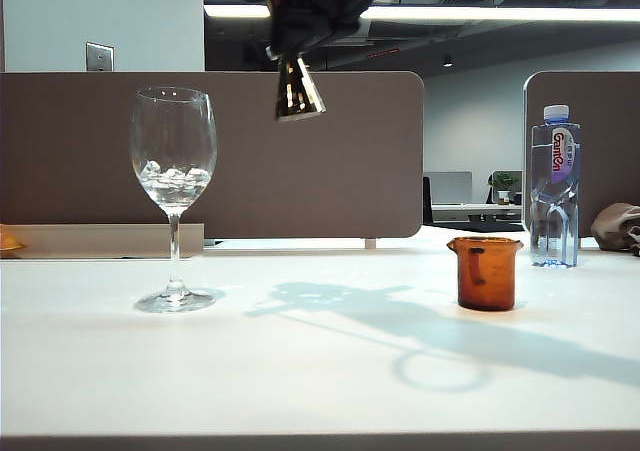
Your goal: Pick up the small amber measuring cup and pour the water in it into the jigger, then pick up the jigger and pour the water in it into the wine glass.
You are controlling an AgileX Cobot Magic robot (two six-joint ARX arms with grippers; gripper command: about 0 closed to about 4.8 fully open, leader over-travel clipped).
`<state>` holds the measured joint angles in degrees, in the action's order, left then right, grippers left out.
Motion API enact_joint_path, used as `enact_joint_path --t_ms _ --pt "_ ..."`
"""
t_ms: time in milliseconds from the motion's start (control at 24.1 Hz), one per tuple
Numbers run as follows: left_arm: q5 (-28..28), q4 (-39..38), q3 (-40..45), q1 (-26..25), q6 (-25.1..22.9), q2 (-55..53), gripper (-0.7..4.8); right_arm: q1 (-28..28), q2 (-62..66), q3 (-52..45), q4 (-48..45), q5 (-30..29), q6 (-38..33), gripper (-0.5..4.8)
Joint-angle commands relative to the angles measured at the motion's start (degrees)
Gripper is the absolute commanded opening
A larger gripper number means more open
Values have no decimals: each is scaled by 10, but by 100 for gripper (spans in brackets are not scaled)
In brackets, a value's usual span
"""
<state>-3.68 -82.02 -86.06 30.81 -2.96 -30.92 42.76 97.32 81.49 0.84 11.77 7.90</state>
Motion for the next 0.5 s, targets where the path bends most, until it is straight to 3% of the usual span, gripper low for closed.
enact_joint_path --t_ms 41,498 --pt "0 -2 -2 -1 2 0 -2 1 24 34 12 1 1 -2" --pt "0 -2 -2 -1 2 0 -2 21 108 133 63 -2 31 -2"
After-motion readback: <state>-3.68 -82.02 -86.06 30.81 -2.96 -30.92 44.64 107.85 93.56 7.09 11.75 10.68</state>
